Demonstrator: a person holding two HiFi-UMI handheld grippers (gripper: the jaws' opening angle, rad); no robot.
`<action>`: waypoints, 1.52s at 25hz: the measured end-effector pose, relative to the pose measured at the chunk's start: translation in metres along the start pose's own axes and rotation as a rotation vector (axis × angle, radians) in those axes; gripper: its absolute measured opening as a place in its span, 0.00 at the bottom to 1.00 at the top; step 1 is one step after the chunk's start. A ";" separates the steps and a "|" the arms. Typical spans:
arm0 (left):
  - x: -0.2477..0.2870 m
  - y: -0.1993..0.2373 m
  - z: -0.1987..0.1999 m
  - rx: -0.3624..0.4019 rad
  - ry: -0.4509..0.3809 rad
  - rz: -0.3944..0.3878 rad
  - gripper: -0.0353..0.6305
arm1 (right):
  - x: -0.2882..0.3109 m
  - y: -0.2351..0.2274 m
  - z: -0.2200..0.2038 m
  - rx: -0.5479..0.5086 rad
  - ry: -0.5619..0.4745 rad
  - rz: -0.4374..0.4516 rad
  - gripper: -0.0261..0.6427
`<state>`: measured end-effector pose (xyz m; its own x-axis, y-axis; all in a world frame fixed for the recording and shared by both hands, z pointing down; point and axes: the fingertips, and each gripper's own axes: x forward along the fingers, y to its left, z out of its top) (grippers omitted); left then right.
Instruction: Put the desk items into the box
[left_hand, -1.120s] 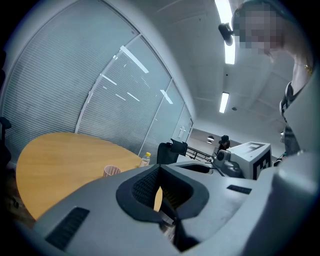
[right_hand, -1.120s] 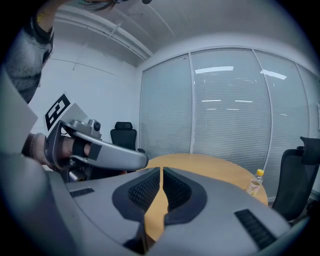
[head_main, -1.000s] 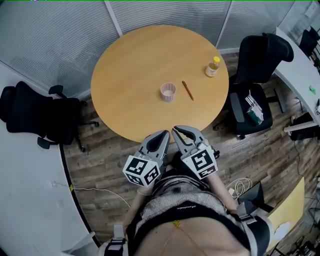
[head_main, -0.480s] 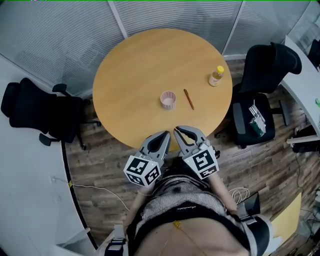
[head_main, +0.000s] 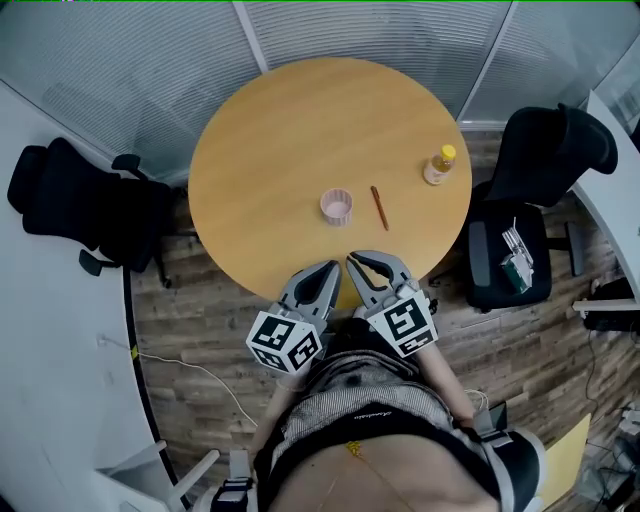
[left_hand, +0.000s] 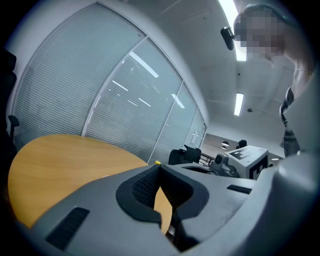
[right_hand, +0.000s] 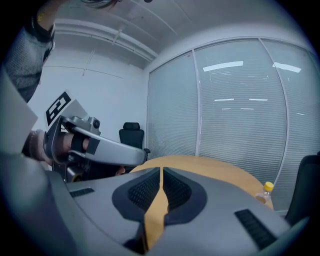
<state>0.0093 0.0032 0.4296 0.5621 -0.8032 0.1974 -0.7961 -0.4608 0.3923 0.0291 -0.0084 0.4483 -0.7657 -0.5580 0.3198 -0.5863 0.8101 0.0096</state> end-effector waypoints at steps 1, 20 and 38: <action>0.000 0.001 0.001 -0.004 -0.007 0.004 0.08 | 0.002 -0.001 0.001 -0.002 -0.001 0.002 0.09; 0.021 0.037 0.024 0.014 0.010 -0.043 0.08 | 0.042 -0.022 0.009 0.025 0.024 -0.045 0.09; 0.020 0.122 0.038 -0.025 0.085 -0.153 0.08 | 0.128 -0.011 0.023 0.045 0.073 -0.121 0.09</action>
<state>-0.0851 -0.0835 0.4473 0.6939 -0.6892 0.2088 -0.6949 -0.5648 0.4451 -0.0684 -0.0928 0.4668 -0.6685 -0.6350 0.3872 -0.6854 0.7281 0.0105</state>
